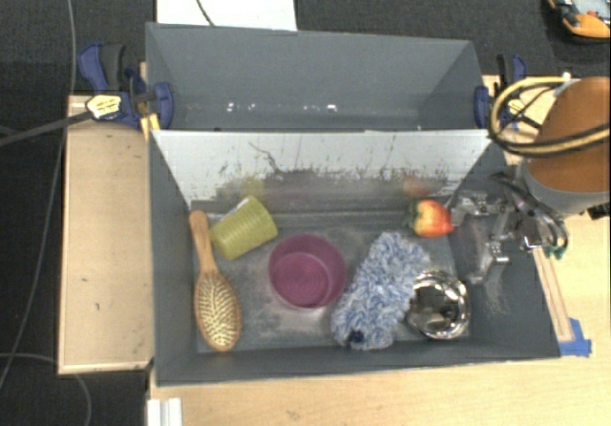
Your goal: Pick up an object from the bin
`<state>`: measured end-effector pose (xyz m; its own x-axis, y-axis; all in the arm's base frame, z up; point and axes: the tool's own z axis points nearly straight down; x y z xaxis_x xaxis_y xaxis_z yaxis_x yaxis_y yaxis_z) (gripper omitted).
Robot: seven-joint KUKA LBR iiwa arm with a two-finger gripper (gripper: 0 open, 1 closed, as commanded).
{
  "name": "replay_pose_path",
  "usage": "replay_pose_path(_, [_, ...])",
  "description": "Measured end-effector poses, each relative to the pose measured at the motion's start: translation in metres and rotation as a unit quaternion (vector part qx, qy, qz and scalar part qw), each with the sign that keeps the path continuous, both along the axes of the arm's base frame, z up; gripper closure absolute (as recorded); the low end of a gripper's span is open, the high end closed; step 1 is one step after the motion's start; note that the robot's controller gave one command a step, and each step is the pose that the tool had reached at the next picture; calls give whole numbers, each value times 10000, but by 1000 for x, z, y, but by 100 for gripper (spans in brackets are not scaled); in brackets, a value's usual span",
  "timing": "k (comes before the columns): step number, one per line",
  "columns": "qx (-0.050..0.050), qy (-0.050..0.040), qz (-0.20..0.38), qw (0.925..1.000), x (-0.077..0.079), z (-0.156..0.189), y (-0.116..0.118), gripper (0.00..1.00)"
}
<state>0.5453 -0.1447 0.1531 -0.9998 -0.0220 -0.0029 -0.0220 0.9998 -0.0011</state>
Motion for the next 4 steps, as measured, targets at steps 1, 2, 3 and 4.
replay_pose_path(1, [0,0,2,10000,0,0,0,0])
replay_pose_path(2, [-3,-10,1879,9822,-36,-60,31,0])
replay_pose_path(3, [-4,-36,2340,9722,12,-81,11,100])
replay_pose_path(4, [-4,-36,2335,9723,12,-81,11,100])
